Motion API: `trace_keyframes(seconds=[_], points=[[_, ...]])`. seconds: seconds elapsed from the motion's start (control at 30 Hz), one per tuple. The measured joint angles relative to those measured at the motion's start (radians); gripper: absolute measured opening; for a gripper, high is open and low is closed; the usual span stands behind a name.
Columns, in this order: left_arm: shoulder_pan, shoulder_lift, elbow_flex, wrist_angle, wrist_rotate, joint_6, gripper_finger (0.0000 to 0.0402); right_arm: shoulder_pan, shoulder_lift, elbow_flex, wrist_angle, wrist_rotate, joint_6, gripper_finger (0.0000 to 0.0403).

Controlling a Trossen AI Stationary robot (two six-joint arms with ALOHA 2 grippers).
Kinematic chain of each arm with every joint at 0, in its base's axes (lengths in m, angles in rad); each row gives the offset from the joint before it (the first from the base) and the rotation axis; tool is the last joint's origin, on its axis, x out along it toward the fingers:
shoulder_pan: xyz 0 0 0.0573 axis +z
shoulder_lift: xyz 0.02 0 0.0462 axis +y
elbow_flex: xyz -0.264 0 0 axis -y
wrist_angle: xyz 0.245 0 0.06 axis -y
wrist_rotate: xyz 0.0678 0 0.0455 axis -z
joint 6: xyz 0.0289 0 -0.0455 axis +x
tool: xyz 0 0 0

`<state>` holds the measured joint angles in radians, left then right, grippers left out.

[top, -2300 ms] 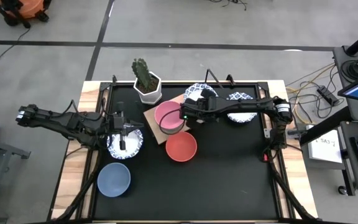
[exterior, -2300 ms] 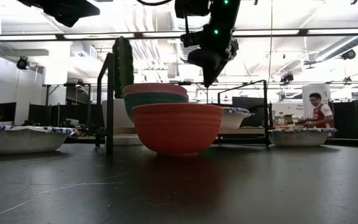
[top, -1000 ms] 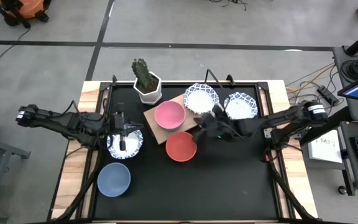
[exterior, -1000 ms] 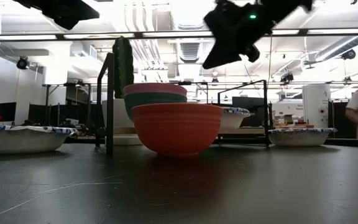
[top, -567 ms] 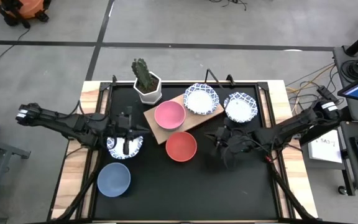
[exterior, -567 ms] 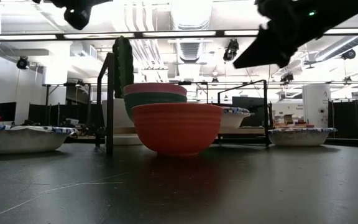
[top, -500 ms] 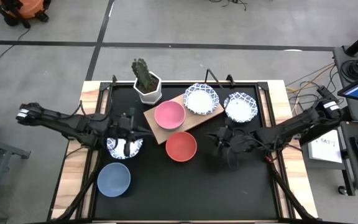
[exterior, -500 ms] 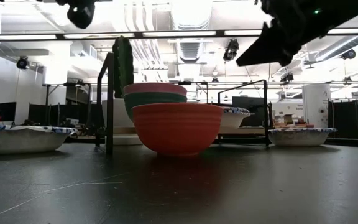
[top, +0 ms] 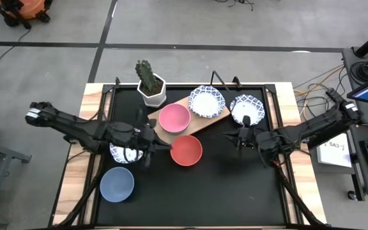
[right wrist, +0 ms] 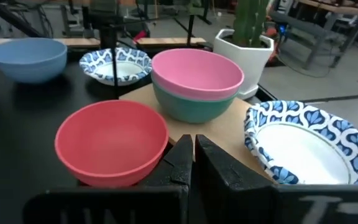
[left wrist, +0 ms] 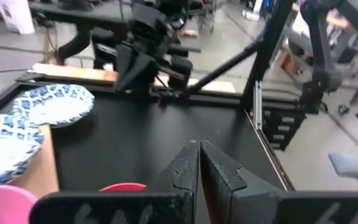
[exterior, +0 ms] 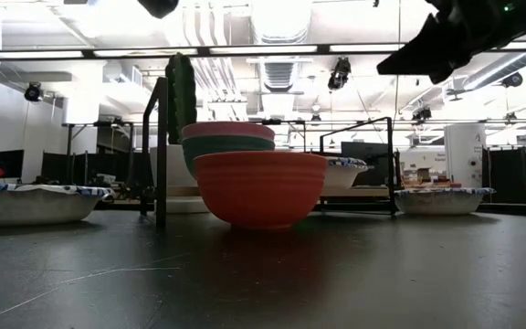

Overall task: Place and stack bowls onto a shelf
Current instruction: Stack the orange bowl on top of the pink bowl on the shelf

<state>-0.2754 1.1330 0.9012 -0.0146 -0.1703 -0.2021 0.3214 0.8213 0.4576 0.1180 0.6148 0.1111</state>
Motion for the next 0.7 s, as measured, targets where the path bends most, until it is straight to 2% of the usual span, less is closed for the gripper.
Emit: trace_keyframes(seconds=[0.13, 0.37, 0.5, 0.7], points=[[-0.024, 0.138, 0.136, -0.142, 0.0, 0.016, 0.0, 0.0, -0.035, -0.018, 0.003, -0.045, -0.018, 0.0009], [-0.033, 0.419, 0.373, -0.382, 0.0, 0.047, 0.0008, 0.0, -0.038, -0.059, -0.001, -0.065, -0.004, 0.0009], [-0.024, 0.564, 0.499, -0.549, -0.001, 0.073, 0.0038, 0.0, -0.037, -0.072, 0.003, -0.075, -0.007, 0.0009], [-0.011, 0.72, 0.629, -0.721, -0.003, 0.074, 0.0106, 0.002, -0.069, -0.072, -0.002, -0.103, -0.055, 0.0009]])
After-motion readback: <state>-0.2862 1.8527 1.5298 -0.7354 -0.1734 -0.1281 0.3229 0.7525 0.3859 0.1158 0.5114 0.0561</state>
